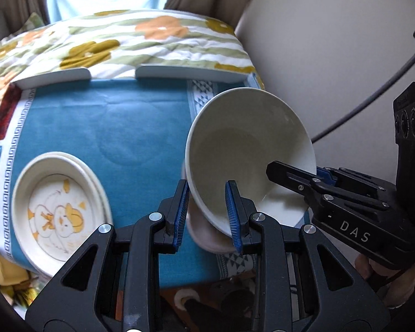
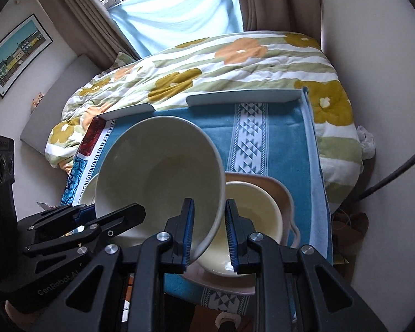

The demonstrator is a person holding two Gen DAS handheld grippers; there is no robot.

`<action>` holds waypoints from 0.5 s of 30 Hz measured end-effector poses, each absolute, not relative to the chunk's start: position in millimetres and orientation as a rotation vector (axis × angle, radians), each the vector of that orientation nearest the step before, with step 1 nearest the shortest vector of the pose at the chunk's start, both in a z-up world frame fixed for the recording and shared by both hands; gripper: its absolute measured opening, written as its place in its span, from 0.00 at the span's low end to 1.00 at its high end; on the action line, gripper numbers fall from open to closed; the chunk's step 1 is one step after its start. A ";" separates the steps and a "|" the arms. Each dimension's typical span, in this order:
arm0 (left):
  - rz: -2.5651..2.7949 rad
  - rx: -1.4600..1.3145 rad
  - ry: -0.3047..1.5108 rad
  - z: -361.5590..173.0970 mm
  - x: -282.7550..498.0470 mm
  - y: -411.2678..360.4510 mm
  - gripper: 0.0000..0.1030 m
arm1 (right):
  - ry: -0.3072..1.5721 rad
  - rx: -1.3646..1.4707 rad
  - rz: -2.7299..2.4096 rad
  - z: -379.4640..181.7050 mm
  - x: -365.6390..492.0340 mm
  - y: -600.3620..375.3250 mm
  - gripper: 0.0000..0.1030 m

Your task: Organize plates and bowls

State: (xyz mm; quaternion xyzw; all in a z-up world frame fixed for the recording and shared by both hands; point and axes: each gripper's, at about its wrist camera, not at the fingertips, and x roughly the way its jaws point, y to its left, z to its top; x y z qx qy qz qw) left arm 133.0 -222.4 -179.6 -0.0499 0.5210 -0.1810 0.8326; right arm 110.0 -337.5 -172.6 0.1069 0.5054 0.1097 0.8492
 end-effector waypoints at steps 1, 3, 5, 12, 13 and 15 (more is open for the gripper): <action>-0.389 -0.102 1.123 -185.5 134.1 -227.4 0.23 | 1.072 0.228 0.224 -176.7 109.2 -341.7 0.20; -0.391 -0.090 1.159 -197.4 135.0 -236.2 0.23 | 1.089 0.228 0.214 -184.9 107.3 -350.2 0.20; -0.387 -0.076 1.186 -208.4 137.7 -240.9 0.23 | 1.105 0.228 0.210 -192.3 106.8 -354.7 0.20; -0.371 -0.013 1.239 -230.5 137.5 -260.2 0.23 | 1.147 0.210 0.206 -214.4 107.8 -365.1 0.20; -0.367 0.003 1.246 -232.6 138.5 -262.8 0.23 | 1.151 0.207 0.205 -216.2 107.6 -365.4 0.20; -0.357 0.034 1.254 -236.3 141.2 -269.8 0.23 | 1.161 0.201 0.202 -220.2 107.5 -366.4 0.20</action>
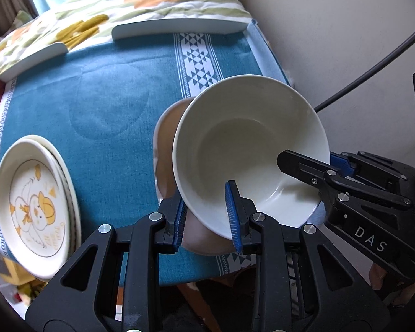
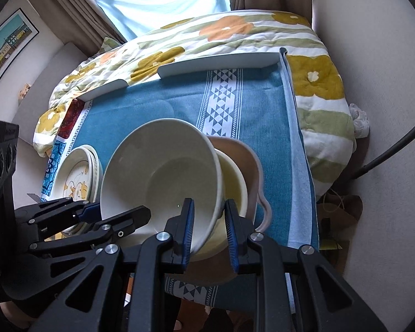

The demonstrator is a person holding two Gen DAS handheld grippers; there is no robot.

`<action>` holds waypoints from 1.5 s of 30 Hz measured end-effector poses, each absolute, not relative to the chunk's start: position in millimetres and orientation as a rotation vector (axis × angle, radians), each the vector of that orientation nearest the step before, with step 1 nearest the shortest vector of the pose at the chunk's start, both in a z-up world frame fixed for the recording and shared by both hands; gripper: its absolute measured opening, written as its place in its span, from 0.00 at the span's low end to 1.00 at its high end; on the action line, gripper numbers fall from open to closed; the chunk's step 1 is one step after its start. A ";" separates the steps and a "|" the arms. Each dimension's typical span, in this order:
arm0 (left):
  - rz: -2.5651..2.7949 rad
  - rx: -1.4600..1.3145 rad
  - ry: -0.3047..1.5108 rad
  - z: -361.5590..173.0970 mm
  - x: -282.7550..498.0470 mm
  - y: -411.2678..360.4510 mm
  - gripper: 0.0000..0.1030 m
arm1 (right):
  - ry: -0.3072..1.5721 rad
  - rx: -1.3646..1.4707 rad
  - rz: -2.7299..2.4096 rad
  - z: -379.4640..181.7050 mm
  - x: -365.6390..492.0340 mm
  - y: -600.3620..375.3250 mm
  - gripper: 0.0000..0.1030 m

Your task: Organize plates and bowls

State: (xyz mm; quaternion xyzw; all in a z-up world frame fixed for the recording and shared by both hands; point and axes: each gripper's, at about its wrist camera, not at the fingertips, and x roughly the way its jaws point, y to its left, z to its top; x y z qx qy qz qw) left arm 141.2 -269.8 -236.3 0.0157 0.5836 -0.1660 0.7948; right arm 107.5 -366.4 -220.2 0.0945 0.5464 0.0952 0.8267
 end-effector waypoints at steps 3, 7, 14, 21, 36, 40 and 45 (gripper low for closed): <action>-0.339 0.067 1.254 -237.9 141.8 -274.1 0.23 | 1.177 0.201 0.200 -225.2 106.3 -369.2 0.20; -0.318 0.097 1.247 -238.7 144.0 -279.6 0.23 | 1.194 0.196 0.206 -230.2 107.0 -370.5 0.20; -0.288 0.138 1.246 -240.1 148.9 -283.4 0.23 | 1.201 0.183 0.219 -231.5 110.8 -370.2 0.20; -0.261 0.186 1.245 -241.2 148.3 -288.8 0.23 | 1.209 0.173 0.219 -229.9 110.7 -368.8 0.20; -0.224 0.241 1.276 -249.5 147.0 -293.6 0.23 | 1.212 0.162 0.217 -230.3 109.9 -369.3 0.21; -0.218 0.248 1.275 -249.8 146.5 -295.1 0.23 | 1.214 0.157 0.220 -230.9 109.4 -371.1 0.21; -0.226 0.230 1.272 -246.5 146.2 -293.3 0.23 | 1.213 0.176 0.230 -229.9 108.5 -374.5 0.21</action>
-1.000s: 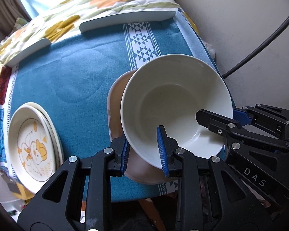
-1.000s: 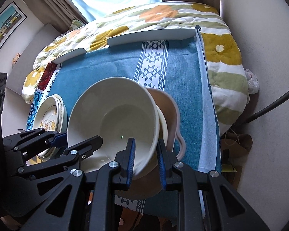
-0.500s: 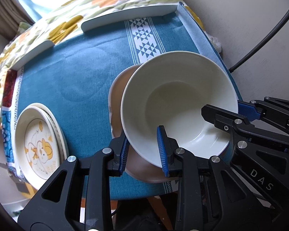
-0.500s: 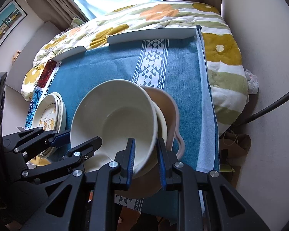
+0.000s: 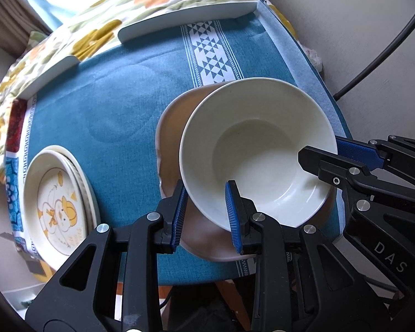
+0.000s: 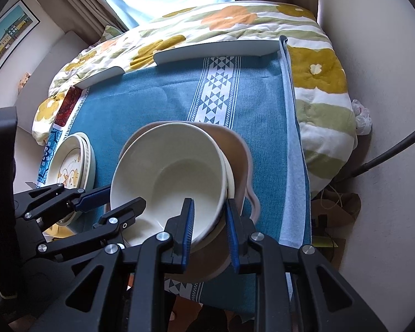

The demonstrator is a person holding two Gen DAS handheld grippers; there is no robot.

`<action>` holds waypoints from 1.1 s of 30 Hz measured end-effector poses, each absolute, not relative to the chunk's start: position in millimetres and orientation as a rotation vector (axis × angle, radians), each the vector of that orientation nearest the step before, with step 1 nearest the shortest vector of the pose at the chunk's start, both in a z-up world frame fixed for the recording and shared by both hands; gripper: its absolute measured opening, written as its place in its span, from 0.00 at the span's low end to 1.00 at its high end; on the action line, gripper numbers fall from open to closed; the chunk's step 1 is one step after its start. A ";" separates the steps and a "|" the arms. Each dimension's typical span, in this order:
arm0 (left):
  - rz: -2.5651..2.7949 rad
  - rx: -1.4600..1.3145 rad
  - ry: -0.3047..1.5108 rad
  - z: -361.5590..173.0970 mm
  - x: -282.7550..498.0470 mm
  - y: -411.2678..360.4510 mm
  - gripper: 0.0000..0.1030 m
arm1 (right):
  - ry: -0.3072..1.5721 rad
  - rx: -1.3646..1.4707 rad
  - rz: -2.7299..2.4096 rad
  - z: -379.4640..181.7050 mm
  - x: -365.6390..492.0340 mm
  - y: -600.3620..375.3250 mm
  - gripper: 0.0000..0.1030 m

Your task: Organize plates and bowls

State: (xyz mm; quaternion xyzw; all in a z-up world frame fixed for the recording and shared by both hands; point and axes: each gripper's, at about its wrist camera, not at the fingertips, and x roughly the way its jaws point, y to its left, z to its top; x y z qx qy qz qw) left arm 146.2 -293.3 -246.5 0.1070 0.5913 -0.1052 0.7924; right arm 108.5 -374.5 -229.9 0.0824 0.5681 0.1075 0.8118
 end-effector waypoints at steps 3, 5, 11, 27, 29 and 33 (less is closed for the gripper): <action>-0.221 0.187 1.236 -229.0 145.9 -283.4 0.23 | 1.200 0.198 0.241 -221.0 105.4 -379.4 0.21; -0.212 0.152 1.186 -209.1 144.3 -272.2 0.23 | 1.165 0.206 0.246 -206.0 101.6 -384.9 0.21; -0.214 0.069 1.031 -152.0 128.3 -236.3 0.29 | 1.077 0.184 0.260 -159.8 88.8 -399.0 0.42; -0.390 0.417 1.272 -223.4 144.5 -235.6 1.00 | 1.346 -0.045 0.156 -205.8 86.3 -389.3 0.93; -0.415 0.429 1.307 -235.8 147.1 -238.1 1.00 | 1.398 -0.063 0.144 -218.7 90.7 -386.7 0.93; -0.457 0.432 1.350 -252.2 156.7 -242.5 0.99 | 1.452 -0.101 0.154 -235.0 94.4 -378.0 0.93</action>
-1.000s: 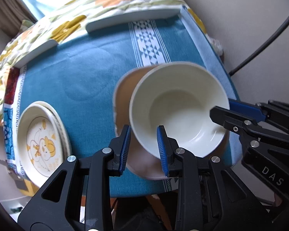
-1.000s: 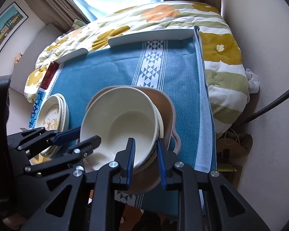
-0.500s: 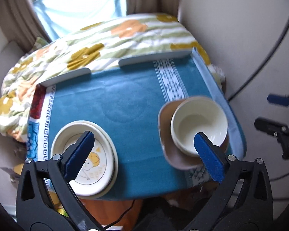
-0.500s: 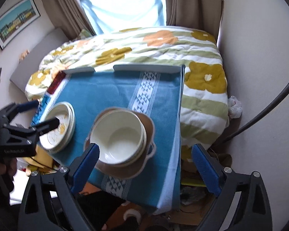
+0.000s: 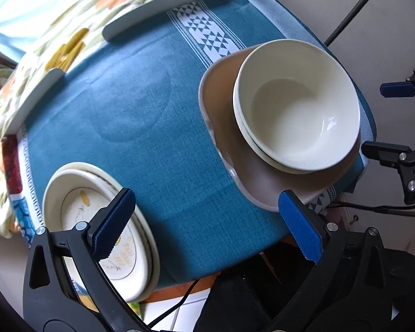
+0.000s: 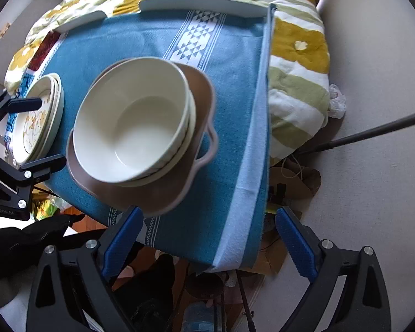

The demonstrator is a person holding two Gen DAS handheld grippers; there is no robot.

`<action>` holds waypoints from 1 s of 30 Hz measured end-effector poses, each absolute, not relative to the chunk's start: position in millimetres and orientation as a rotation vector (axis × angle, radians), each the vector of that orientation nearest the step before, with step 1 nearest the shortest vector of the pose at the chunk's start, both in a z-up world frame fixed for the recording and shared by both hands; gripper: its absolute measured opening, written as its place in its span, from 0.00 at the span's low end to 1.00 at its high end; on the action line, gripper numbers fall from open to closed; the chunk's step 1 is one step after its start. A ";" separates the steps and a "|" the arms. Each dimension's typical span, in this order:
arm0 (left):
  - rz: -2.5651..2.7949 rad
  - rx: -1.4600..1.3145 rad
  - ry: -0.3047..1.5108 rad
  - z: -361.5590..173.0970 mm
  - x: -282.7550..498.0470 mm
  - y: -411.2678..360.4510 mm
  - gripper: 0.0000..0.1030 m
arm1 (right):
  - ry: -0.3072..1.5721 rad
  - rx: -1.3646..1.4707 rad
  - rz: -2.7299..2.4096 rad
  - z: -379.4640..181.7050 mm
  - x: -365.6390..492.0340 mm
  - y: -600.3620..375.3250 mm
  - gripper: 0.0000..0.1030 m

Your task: Organize plates and bowls

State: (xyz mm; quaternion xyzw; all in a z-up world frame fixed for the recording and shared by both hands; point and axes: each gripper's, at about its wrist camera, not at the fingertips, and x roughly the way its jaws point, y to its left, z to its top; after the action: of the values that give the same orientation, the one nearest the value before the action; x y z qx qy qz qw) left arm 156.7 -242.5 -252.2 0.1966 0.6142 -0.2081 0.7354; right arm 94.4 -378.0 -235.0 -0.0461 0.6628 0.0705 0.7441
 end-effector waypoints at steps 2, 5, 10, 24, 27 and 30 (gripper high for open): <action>-0.485 0.428 1.362 -258.4 161.4 -244.9 0.99 | 1.469 -0.115 0.160 -240.2 98.4 -373.7 0.93; -0.518 0.427 1.385 -268.2 164.2 -249.6 0.97 | 1.484 -0.135 0.180 -246.7 102.7 -367.1 0.92; -0.562 0.399 1.437 -282.0 164.9 -252.9 0.80 | 1.521 -0.167 0.232 -263.3 108.8 -355.9 0.68; -0.655 0.294 1.397 -305.6 160.4 -265.6 0.17 | 1.490 -0.014 0.361 -296.4 105.8 -356.4 0.21; -0.653 0.280 1.372 -304.6 157.1 -263.3 0.17 | 1.452 0.004 0.365 -294.8 98.7 -359.1 0.21; -0.639 0.313 1.331 -300.6 143.5 -260.9 0.17 | 1.428 -0.021 0.370 -293.1 92.9 -358.4 0.21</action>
State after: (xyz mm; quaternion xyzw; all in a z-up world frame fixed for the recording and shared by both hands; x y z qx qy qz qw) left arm 143.5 -260.9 -300.6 0.1422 0.6041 -0.2902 0.7284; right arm 92.9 -358.4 -293.1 -0.0094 0.6512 0.1686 0.7399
